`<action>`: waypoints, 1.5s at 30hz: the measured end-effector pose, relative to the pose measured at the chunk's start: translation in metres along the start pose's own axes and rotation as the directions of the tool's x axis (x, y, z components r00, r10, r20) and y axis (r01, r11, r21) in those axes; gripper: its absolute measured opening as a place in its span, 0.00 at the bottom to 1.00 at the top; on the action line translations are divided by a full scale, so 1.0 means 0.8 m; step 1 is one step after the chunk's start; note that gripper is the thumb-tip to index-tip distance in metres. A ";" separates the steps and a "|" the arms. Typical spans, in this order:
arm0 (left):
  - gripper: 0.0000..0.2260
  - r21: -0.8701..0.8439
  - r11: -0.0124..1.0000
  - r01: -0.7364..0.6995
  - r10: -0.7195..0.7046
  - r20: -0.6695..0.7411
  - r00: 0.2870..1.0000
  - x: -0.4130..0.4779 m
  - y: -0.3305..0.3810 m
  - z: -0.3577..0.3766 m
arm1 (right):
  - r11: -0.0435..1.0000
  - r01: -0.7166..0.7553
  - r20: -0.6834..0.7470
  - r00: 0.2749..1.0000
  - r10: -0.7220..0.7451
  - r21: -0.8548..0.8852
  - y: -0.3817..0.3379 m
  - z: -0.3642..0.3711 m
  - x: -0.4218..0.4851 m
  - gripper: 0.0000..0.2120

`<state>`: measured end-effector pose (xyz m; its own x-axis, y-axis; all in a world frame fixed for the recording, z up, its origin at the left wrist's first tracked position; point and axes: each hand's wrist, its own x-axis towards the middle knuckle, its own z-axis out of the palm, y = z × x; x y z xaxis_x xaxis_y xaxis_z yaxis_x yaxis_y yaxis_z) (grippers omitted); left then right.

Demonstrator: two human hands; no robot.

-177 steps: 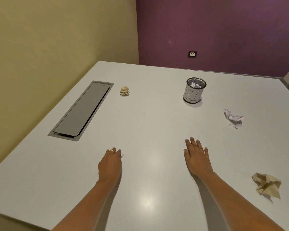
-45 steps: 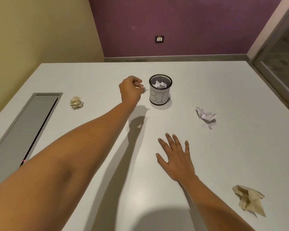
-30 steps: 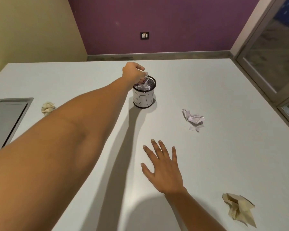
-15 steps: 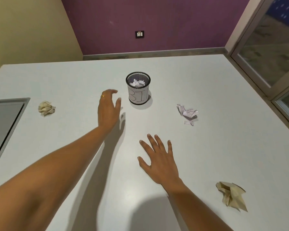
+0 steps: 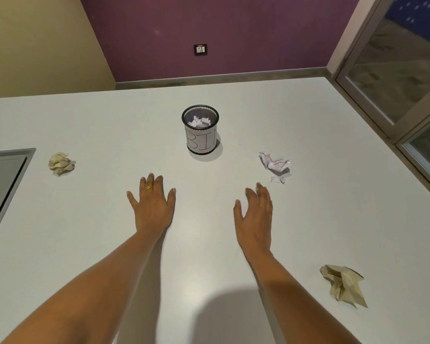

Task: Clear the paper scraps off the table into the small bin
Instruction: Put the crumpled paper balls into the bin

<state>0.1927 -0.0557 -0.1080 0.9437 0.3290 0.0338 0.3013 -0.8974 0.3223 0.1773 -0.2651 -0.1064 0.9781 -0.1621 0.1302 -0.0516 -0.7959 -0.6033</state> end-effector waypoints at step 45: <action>0.21 0.071 0.997 0.019 -0.015 -0.058 0.998 -0.002 0.006 0.006 | 0.951 0.197 -0.044 0.980 -0.193 0.240 -0.174 0.000 0.203 0.10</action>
<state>0.1933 -0.0618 -0.1111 0.9295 0.3592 0.0835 0.3286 -0.9094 0.2548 0.3436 -0.1805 -0.0010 0.9600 -0.0311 0.2782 0.1924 -0.6487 -0.7363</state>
